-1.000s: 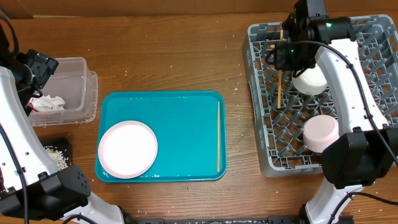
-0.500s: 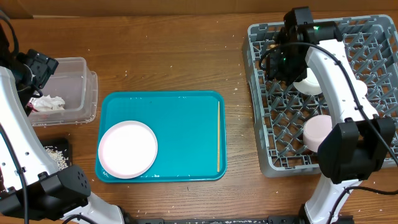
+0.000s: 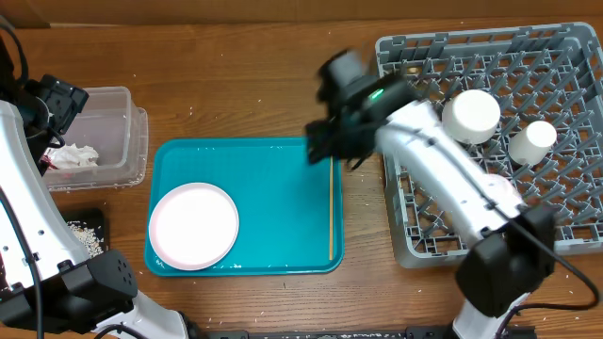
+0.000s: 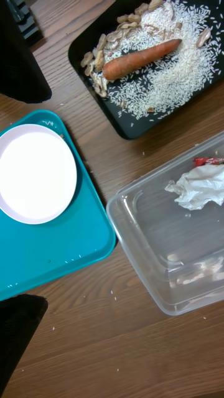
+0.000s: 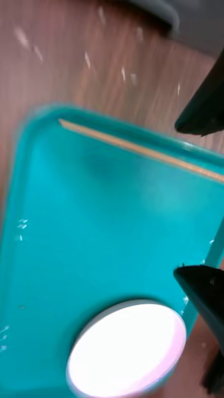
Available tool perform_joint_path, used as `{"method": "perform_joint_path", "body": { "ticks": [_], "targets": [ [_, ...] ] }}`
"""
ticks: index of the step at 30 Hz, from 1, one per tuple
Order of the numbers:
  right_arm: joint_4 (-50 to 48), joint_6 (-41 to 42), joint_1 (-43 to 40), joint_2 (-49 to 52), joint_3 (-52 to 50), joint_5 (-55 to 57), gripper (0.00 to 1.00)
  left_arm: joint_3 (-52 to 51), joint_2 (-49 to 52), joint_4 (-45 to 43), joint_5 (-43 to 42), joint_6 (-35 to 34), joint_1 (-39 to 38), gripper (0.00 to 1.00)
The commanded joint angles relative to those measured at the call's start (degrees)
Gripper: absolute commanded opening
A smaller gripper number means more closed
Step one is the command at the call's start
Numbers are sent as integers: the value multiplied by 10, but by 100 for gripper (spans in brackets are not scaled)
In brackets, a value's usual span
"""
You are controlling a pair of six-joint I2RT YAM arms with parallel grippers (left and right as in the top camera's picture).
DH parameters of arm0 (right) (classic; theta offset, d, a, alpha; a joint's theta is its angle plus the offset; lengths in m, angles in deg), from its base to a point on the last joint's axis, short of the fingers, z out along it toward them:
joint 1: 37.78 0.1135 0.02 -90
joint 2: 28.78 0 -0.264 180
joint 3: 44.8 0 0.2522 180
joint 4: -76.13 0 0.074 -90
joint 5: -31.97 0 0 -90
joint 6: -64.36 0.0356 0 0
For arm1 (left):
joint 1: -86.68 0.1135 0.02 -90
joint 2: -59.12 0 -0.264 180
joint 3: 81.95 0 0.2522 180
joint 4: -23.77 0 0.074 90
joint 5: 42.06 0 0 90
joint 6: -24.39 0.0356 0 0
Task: Sort waste into correct bins and load items into the dishwasher
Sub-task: 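Carry the chopsticks right and drop them into the rack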
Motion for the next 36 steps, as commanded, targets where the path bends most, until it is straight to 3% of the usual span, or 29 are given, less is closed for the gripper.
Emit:
{"method": "perform_joint_path", "body": {
  "ticks": [1, 8, 24, 25, 26, 30, 36],
  "targets": [
    [-49, 110, 46, -5, -74, 53, 70, 0, 2, 1, 7, -3, -3, 100],
    [-118, 133, 72, 10, -179, 54, 70, 0, 2, 1, 7, -3, -3, 100],
    [-122, 134, 72, 110, -183, 46, 66, 0, 2, 1, 7, -3, -3, 100],
    [-123, 132, 72, 115, -183, 46, 60, 0, 2, 1, 7, -3, -3, 100],
    [-123, 133, 72, 117, -183, 46, 45, 0, 2, 1, 7, -3, -3, 100],
    [-125, 143, 72, 119, -182, 45, 7, 0, 2, 1, 7, -3, -3, 100],
    [-84, 159, 66, 113, -137, 28, 4, 0, 2, 1, 7, -3, -3, 100]
  ]
}}
